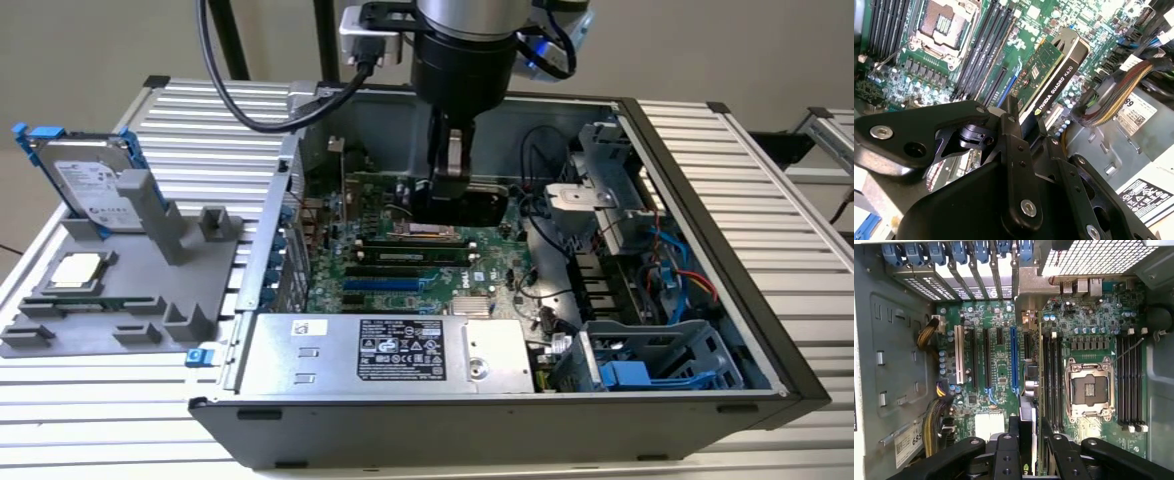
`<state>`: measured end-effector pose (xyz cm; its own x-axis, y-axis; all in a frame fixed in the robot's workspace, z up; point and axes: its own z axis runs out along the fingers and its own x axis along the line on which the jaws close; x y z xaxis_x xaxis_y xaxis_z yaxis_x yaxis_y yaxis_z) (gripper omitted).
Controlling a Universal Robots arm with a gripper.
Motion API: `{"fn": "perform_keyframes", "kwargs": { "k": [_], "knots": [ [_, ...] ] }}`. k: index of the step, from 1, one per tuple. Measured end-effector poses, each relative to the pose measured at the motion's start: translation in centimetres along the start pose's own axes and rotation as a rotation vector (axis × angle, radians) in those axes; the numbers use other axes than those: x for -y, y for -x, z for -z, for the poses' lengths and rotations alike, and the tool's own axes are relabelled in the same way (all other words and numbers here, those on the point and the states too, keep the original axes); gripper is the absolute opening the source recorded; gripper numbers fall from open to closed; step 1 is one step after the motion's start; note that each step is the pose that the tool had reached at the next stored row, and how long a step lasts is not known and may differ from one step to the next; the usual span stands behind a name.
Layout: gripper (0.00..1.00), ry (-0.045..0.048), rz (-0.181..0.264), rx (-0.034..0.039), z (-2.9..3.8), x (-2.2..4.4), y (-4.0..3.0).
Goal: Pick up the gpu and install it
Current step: 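Insert the gpu into the slot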
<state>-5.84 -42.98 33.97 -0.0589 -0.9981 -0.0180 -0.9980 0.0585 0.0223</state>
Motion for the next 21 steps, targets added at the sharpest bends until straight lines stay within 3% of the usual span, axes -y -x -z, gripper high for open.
{"fn": "perform_keyframes", "kwargs": {
  "k": [21],
  "knots": [
    [0.00,0.0000,0.000,0.0000,-0.44,-0.39,-0.03]
  ]
}}
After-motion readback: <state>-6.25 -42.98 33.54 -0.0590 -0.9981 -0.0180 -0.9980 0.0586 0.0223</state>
